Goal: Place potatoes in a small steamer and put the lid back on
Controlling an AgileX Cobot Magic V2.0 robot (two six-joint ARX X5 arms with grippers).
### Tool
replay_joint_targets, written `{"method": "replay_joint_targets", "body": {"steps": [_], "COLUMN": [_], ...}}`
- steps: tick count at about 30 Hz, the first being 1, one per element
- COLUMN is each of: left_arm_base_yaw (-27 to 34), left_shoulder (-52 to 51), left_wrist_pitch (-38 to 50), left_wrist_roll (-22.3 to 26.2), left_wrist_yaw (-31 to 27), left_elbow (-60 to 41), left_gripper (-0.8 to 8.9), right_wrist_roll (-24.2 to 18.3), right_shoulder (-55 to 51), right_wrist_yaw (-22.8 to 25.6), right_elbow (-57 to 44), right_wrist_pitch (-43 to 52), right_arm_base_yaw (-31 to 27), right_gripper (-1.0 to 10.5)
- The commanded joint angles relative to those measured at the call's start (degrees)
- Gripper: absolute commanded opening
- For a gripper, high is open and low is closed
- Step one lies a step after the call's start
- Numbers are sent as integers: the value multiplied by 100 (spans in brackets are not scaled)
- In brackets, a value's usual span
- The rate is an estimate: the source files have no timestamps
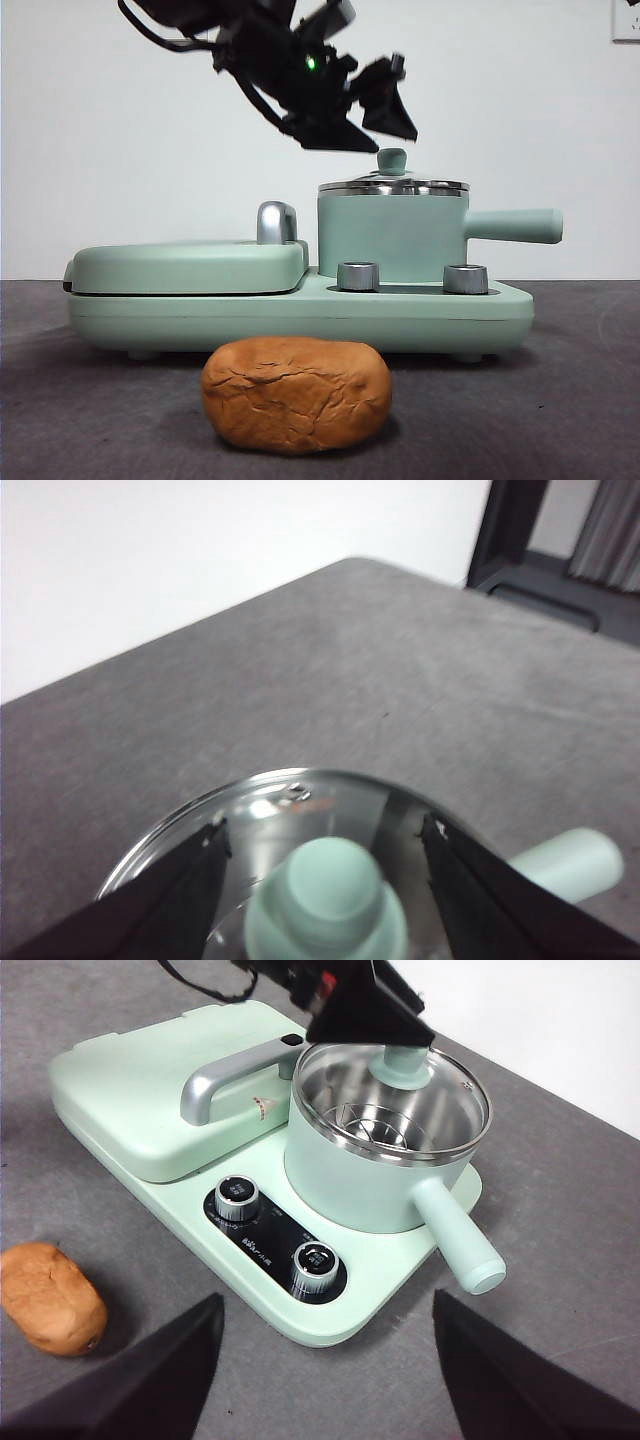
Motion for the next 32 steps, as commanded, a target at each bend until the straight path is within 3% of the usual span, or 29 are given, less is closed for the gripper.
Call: {"method": "replay_joint_targets", "body": {"steps": [1, 12, 18, 32], "left_arm_base_yaw": [-55, -55, -55, -55], "left_shoulder": [284, 474, 474, 232], "left_wrist_pitch": [28, 24, 20, -20], "left_wrist_roll": [125, 120, 120, 400], "left_wrist_yaw": [-68, -92, -92, -413], "left_elbow": [195, 212, 214, 223], "left_gripper": [309, 284, 7, 6], "right_wrist_roll": [101, 101, 101, 103], "right_shoulder": [17, 17, 17, 17], "right_wrist_yaw": [2, 2, 2, 2], "right_elbow": [92, 92, 92, 92], "right_wrist_pitch": [37, -136, -164, -166], "right_arm_base_yaw": [24, 24, 24, 24], "right_gripper": [331, 331, 331, 331]}}
